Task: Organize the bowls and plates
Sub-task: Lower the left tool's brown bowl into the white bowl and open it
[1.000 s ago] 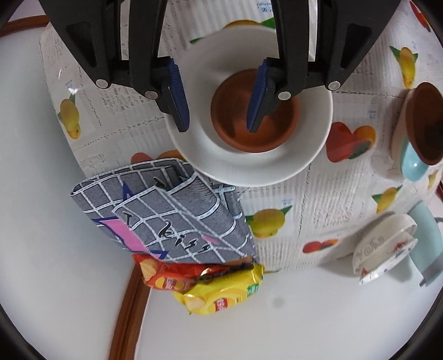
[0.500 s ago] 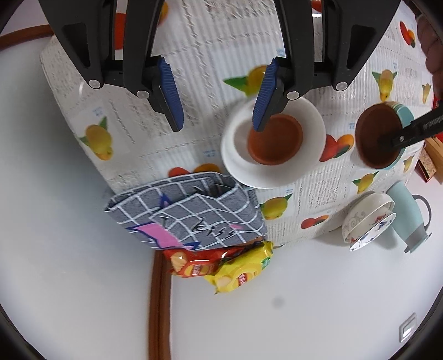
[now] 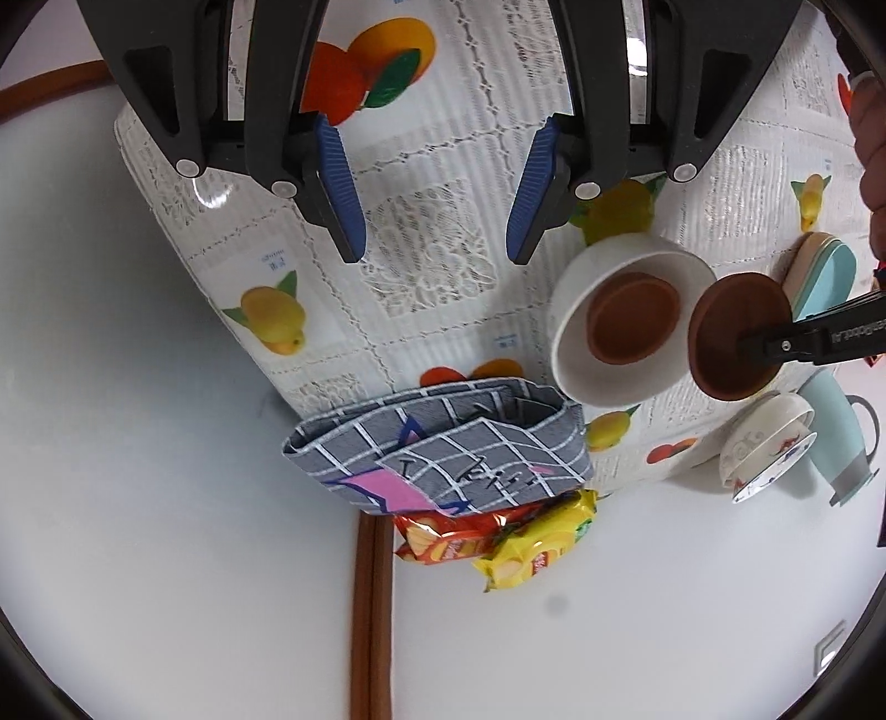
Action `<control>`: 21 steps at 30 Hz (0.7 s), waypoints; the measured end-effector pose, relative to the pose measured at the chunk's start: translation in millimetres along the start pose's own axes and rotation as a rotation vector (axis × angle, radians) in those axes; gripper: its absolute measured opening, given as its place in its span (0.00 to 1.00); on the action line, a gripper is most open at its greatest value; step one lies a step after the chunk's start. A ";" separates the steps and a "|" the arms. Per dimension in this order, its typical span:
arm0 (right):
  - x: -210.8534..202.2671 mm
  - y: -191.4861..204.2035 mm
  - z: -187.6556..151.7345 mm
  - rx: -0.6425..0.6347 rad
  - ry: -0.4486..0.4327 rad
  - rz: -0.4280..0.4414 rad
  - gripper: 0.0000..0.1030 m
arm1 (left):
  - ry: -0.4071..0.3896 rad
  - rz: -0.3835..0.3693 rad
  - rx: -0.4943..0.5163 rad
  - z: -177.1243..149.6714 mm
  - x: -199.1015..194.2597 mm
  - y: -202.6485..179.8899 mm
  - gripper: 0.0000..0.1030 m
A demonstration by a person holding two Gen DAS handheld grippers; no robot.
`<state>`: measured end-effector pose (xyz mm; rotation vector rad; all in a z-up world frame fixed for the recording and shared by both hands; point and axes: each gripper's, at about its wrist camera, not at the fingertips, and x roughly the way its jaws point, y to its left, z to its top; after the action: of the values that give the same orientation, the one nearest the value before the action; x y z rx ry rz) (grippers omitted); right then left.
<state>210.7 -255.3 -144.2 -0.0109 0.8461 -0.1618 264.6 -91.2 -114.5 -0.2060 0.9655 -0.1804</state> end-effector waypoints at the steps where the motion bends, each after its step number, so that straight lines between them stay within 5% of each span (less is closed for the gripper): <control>1: 2.2 -2.2 -1.1 0.002 0.003 -0.001 0.51 | 0.003 0.000 0.001 0.5 2.5 -1.4 0.09; 21: 27.0 -19.9 -8.6 0.054 0.038 0.018 0.51 | 0.052 0.011 0.011 10.9 48.4 -16.2 0.09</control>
<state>219.1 -278.5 -168.6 0.0509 0.8794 -0.1686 299.7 -117.6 -142.9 -0.1863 1.0168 -0.1817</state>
